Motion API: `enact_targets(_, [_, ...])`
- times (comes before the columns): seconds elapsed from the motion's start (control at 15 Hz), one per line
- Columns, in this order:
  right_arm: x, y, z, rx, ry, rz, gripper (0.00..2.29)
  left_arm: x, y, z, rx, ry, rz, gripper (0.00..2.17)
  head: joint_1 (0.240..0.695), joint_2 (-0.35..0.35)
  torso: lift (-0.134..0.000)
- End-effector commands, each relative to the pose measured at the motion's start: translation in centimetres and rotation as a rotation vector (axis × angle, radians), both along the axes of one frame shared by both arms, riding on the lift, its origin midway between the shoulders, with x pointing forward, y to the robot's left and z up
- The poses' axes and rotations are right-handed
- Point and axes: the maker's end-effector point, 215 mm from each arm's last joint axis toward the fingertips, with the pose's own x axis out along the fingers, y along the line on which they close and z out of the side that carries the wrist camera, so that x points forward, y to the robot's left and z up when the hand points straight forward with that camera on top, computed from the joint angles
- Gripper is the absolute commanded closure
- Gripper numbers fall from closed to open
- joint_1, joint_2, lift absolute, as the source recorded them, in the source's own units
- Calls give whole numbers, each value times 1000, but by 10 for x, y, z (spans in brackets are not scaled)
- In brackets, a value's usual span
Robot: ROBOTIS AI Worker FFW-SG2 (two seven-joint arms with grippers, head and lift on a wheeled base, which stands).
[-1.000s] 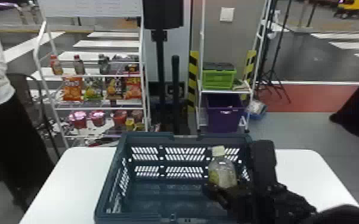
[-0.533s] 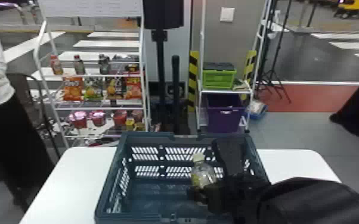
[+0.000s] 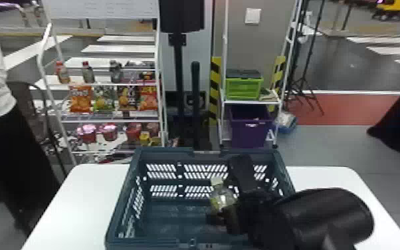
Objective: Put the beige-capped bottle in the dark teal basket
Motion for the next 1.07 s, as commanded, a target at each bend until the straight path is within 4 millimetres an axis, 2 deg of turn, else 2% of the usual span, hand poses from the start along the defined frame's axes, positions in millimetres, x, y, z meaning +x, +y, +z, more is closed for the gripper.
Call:
enact_targets(0.0, [1, 6, 0, 15, 2, 9, 1862, 1, 2, 2, -1, -4, 3, 140, 499, 0, 0])
enact_targets(0.2, [1, 8, 1, 24, 6, 11, 319, 2, 3, 0, 0, 1, 4, 140, 499, 0, 0])
enact_targets(0.27, [1, 8, 2, 26, 5, 10, -1, 2, 3, 0, -1, -2, 5, 140, 499, 0, 0])
enact_targets(0.6, [13, 11, 23, 79, -63, -3, 16, 2, 5, -1, -3, 1, 10, 140, 499, 0, 0])
enact_targets(0.8, [11, 24, 62, 155, -179, 2, 29, 3, 6, -1, -5, -1, 14, 140, 499, 0, 0])
enact_targets(0.87, [8, 22, 74, 178, -228, -4, 29, 3, 6, -1, -4, 0, 15, 140, 499, 0, 0])
enact_targets(1.0, [-4, 4, 90, 195, -323, -20, 33, 5, 6, 2, -7, -7, 16, 140, 499, 0, 0])
